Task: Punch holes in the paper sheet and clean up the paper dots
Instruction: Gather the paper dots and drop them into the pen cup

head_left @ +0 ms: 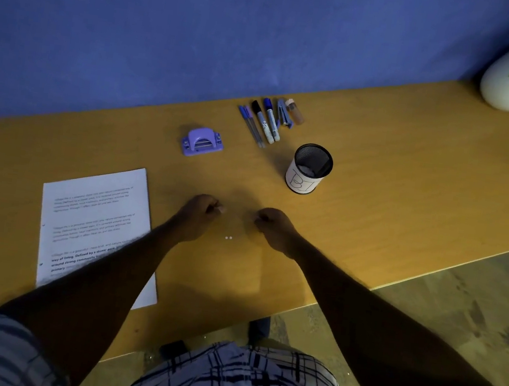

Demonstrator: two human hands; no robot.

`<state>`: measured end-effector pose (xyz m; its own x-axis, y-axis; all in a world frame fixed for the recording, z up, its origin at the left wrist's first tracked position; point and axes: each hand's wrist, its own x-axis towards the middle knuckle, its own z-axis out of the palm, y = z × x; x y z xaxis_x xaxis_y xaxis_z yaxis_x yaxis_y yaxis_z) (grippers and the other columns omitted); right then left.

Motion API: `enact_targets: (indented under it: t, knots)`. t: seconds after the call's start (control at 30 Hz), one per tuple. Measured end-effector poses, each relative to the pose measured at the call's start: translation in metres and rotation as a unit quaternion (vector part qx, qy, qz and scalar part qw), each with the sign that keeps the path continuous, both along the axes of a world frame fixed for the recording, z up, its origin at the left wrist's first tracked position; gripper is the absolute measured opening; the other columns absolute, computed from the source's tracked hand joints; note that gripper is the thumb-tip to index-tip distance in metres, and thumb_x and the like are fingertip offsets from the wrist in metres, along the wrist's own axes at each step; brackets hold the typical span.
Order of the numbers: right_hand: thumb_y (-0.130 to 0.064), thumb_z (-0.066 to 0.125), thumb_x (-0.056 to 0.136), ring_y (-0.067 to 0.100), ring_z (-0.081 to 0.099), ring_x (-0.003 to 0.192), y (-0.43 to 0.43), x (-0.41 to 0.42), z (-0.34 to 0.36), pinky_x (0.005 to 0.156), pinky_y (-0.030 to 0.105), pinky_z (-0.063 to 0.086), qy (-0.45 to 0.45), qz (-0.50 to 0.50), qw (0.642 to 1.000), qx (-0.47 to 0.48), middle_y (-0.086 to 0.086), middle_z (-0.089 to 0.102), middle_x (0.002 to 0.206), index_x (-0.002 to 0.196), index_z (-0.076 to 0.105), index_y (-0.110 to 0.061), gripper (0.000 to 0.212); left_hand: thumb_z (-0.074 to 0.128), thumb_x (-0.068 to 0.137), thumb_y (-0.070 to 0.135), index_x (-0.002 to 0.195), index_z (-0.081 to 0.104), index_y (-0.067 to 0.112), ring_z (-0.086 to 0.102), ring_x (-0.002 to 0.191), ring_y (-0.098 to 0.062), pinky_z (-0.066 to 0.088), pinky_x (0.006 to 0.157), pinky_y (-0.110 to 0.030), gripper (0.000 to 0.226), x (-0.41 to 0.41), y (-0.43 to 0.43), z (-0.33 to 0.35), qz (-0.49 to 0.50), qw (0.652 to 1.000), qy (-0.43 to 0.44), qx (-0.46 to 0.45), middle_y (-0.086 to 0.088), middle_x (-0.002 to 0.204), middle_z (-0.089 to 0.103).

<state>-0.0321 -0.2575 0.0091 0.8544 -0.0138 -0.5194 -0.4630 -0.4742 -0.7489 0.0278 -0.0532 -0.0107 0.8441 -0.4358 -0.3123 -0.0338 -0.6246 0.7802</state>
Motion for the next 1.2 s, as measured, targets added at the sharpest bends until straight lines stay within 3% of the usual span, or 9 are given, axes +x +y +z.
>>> enact_targets:
  t: [0.07,0.13,0.23,0.33,0.4,0.47,0.7,0.8,1.2]
  knots:
    - [-0.006,0.049,0.098,0.01,0.049,0.067,0.002,-0.002,0.007,0.058,0.022,0.037,0.02,-0.083,0.988,0.131,0.001,0.053,0.076,0.082,0.06,-0.012,0.02,0.055,0.096,0.022,0.099,0.063,0.006,0.056,0.082,-0.012,0.042,0.067,-0.024,0.018,0.003,-0.008,0.008,0.006,1.0,0.011,-0.025,-0.005,0.09,0.061]
    - [-0.002,0.05,0.096,0.009,0.049,0.066,0.006,-0.003,0.008,0.056,0.019,0.039,0.019,-0.08,0.986,0.145,0.0,0.053,0.074,0.082,0.059,-0.011,0.02,0.054,0.096,0.023,0.106,0.062,0.006,0.057,0.087,-0.012,0.044,0.07,-0.021,0.021,0.007,-0.014,0.015,0.02,0.998,0.031,-0.048,-0.004,0.094,0.061]
    - [-0.006,0.053,0.094,0.003,0.047,0.067,0.016,-0.006,-0.002,0.061,0.018,0.038,-0.004,0.06,0.998,0.017,-0.008,0.051,0.076,0.079,0.058,-0.016,0.018,0.054,0.096,0.024,0.104,0.062,0.007,0.053,0.077,-0.008,0.04,0.065,-0.023,0.021,0.008,-0.017,0.017,0.045,0.997,0.036,-0.053,0.003,0.082,0.057]
    - [-0.008,0.054,0.092,0.01,0.054,0.08,0.025,-0.011,-0.019,0.069,0.008,0.037,-0.094,0.165,0.976,-0.108,-0.005,0.058,0.089,0.092,0.065,-0.008,0.011,0.054,0.096,0.024,0.104,0.062,0.008,0.054,0.078,-0.008,0.041,0.065,-0.022,0.02,0.004,-0.011,0.014,0.055,0.997,0.037,-0.043,0.003,0.084,0.059]
    - [-0.01,0.057,0.09,0.021,0.059,0.096,0.026,-0.013,-0.028,0.084,0.026,0.048,-0.145,0.2,0.954,-0.172,0.005,0.064,0.105,0.1,0.067,-0.009,0.014,0.053,0.096,0.025,0.105,0.062,0.009,0.056,0.082,-0.009,0.042,0.067,-0.022,0.021,0.0,-0.004,0.01,0.054,0.997,0.039,-0.037,0.0,0.089,0.06]
    - [-0.009,0.06,0.087,0.022,0.061,0.098,0.025,-0.014,-0.032,0.085,0.039,0.052,-0.168,0.2,0.946,-0.193,0.005,0.066,0.106,0.1,0.07,-0.013,0.017,0.053,0.096,0.025,0.104,0.062,0.01,0.056,0.084,-0.01,0.042,0.069,-0.022,0.019,-0.004,0.003,0.008,0.06,0.997,0.042,-0.036,-0.002,0.091,0.06]
    - [-0.022,0.07,0.081,0.019,0.062,0.089,0.028,-0.012,-0.036,0.076,0.043,0.055,-0.19,0.204,0.938,-0.208,-0.002,0.065,0.1,0.095,0.069,-0.024,0.014,0.052,0.097,0.024,0.108,0.061,0.007,0.054,0.084,-0.006,0.04,0.066,-0.016,0.022,-0.012,0.017,0.004,0.088,0.994,0.055,-0.023,0.003,0.09,0.057]
    - [-0.029,0.069,0.082,0.016,0.06,0.092,0.032,-0.011,-0.039,0.081,0.043,0.052,-0.189,0.204,0.931,-0.236,-0.007,0.064,0.101,0.093,0.067,-0.029,0.011,0.051,0.098,0.022,0.111,0.06,0.005,0.054,0.088,-0.011,0.04,0.067,-0.016,0.024,-0.014,0.018,0.004,0.096,0.993,0.064,-0.022,-0.003,0.095,0.058]
    - [-0.028,0.054,0.093,0.021,0.053,0.107,0.039,-0.013,-0.046,0.091,0.043,0.037,-0.17,0.229,0.918,-0.276,0.001,0.058,0.111,0.102,0.062,-0.021,0.014,0.053,0.097,0.023,0.107,0.061,0.005,0.054,0.08,-0.009,0.041,0.064,-0.017,0.022,-0.024,0.026,0.003,0.101,0.993,0.061,-0.015,-0.002,0.088,0.058]
